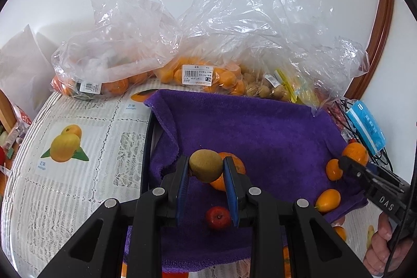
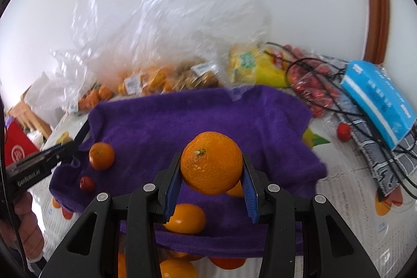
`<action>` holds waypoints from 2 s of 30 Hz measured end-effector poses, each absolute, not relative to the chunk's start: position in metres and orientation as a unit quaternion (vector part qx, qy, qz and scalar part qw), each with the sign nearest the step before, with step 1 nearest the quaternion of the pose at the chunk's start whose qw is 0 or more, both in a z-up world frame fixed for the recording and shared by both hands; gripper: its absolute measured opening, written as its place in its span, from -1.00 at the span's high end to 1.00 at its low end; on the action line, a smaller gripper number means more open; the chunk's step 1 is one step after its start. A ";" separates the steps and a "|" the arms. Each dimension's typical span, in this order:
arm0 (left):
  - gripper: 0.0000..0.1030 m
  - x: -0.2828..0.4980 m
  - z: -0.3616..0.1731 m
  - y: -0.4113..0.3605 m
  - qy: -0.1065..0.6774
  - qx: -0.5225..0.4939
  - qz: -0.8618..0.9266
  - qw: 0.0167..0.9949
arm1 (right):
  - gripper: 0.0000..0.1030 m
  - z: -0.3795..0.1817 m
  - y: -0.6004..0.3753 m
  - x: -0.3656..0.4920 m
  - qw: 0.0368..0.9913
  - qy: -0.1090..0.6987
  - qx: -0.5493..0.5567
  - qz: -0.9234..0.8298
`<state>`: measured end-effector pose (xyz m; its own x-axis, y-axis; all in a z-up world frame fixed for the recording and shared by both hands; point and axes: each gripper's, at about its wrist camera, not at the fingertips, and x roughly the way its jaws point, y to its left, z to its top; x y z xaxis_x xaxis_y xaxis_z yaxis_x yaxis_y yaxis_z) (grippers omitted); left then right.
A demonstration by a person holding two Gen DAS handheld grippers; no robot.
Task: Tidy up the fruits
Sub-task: 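Carry both held fruits over the purple towel and lower them, then open the right gripper to release the mandarin while the left gripper releases the yellow fruit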
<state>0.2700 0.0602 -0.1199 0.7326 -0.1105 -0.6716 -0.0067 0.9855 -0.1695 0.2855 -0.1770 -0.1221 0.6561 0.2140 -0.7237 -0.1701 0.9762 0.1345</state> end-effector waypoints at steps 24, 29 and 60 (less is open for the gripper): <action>0.51 0.270 -0.132 0.042 0.389 -0.071 -0.062 0.916 | 0.17 -0.149 -0.156 0.289 0.888 0.446 -0.028 0.107; 0.51 0.271 -0.134 0.040 0.394 -0.067 -0.064 0.915 | 0.17 -0.147 -0.156 0.288 0.890 0.442 -0.032 0.108; 0.27 0.274 -0.140 0.037 0.409 -0.069 -0.073 0.907 | 0.16 -0.130 -0.171 0.284 0.904 0.415 0.003 0.100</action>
